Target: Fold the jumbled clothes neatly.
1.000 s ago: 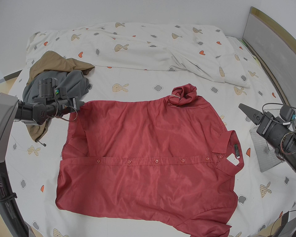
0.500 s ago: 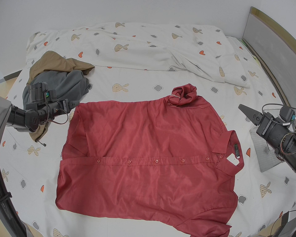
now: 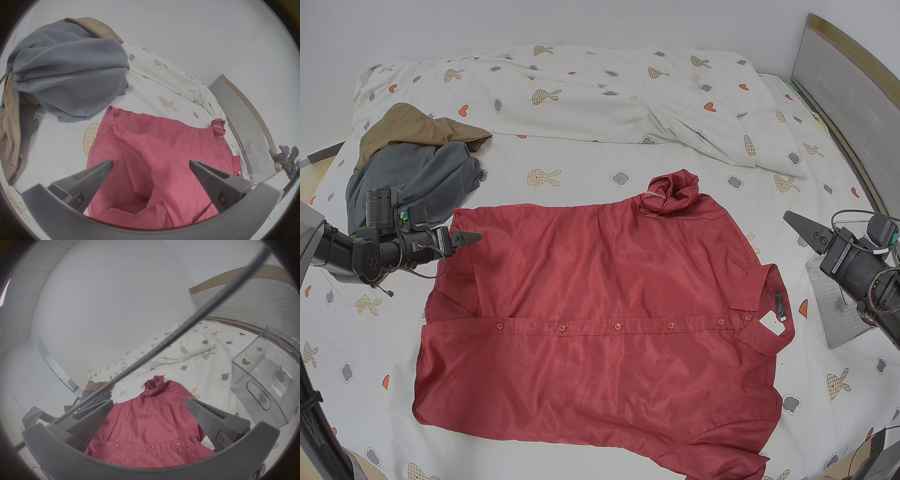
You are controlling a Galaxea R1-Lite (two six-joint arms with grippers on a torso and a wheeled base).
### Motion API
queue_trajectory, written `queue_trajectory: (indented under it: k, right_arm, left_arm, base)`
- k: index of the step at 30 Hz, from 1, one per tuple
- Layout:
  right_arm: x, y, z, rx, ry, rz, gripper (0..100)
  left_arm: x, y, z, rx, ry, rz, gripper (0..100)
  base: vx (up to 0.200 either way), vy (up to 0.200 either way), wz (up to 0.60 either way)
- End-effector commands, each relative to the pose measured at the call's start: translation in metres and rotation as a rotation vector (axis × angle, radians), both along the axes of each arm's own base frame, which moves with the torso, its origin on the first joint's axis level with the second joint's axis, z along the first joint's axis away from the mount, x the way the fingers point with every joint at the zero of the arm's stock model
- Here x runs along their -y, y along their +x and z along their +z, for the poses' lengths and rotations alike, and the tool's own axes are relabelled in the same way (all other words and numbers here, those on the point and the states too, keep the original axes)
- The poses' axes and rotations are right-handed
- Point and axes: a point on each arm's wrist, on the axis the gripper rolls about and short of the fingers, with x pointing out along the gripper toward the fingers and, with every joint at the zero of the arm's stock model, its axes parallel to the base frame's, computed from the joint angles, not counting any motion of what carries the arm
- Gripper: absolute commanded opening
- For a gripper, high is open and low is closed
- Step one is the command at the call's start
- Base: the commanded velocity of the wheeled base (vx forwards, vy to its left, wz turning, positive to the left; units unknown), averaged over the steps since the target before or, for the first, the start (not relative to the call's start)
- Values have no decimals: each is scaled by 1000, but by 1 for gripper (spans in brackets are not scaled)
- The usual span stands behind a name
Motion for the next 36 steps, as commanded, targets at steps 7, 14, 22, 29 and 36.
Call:
queue_trajectory:
  k: [7,14,22,29,36]
  right_arm:
    - [-2,-1,-1,-3,-2,8,100]
    - [-1,-1,0,0,0,8,100]
    - [-4,-2,-3,-10,-5,22,100]
    - [-6,-3,-5,-17,-8,33,100]
    - [-7,-1,-8,-31,-15,33,100]
  left_arm:
    - [10,15,-20,-31,2,-17,0]
    - [-16,-3,-3,-16,3,51,0]
    - [-43,-23,-8,-55,23,165,0]
    - [-46,-26,-16,-88,21,174,0]
    - [-47,-26,-22,-109,23,176,0]
  base:
    - [0,0,0]
    - [0,0,0]
    - [0,0,0]
    - [0,0,0]
    - [0,0,0]
